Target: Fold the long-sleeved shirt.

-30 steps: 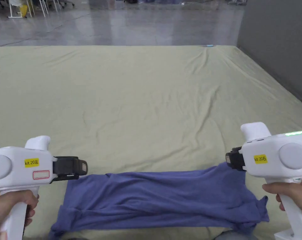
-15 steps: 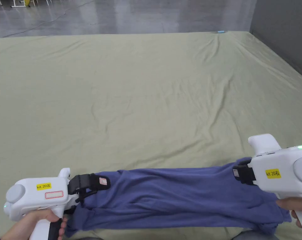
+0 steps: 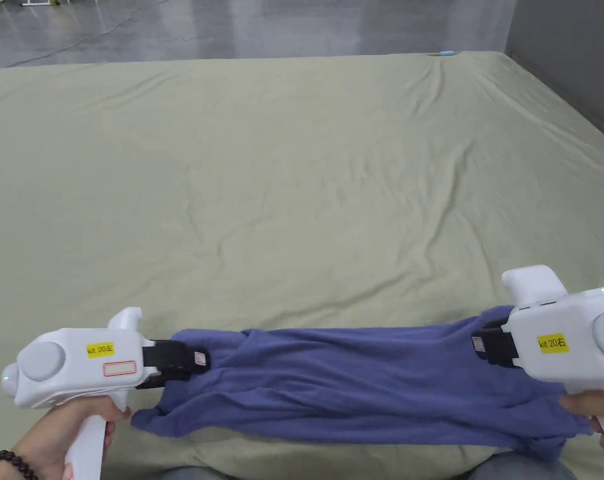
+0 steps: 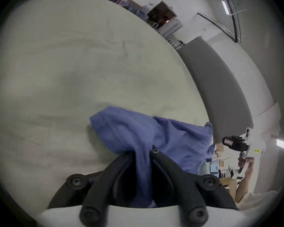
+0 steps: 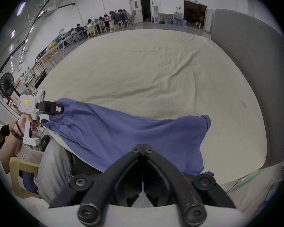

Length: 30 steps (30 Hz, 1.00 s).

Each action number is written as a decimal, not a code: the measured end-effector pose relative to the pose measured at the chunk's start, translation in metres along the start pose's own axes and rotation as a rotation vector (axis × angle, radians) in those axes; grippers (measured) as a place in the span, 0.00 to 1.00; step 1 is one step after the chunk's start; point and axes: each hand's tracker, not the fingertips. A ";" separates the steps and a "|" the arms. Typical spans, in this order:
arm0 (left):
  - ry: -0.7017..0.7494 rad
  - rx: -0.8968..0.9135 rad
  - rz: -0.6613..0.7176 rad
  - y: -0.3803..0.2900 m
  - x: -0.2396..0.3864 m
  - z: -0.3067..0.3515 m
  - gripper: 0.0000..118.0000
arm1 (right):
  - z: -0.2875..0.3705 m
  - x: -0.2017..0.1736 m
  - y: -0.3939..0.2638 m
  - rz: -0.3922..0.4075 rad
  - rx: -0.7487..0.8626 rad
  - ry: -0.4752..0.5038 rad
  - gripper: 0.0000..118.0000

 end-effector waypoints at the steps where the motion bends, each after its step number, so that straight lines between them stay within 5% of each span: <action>1: -0.004 0.004 -0.003 0.002 0.001 0.008 0.00 | 0.001 0.000 0.000 -0.001 0.002 -0.003 0.00; 13: 0.376 0.157 0.062 0.024 -0.057 0.125 0.00 | -0.003 -0.004 0.002 0.009 0.012 0.015 0.00; 22: -0.013 0.120 -0.048 0.019 0.069 0.119 0.00 | -0.004 -0.003 0.003 0.004 0.011 0.019 0.00; 30: -0.219 -0.032 -0.084 0.014 0.200 0.007 0.00 | -0.007 0.006 -0.009 -0.022 -0.015 0.011 0.00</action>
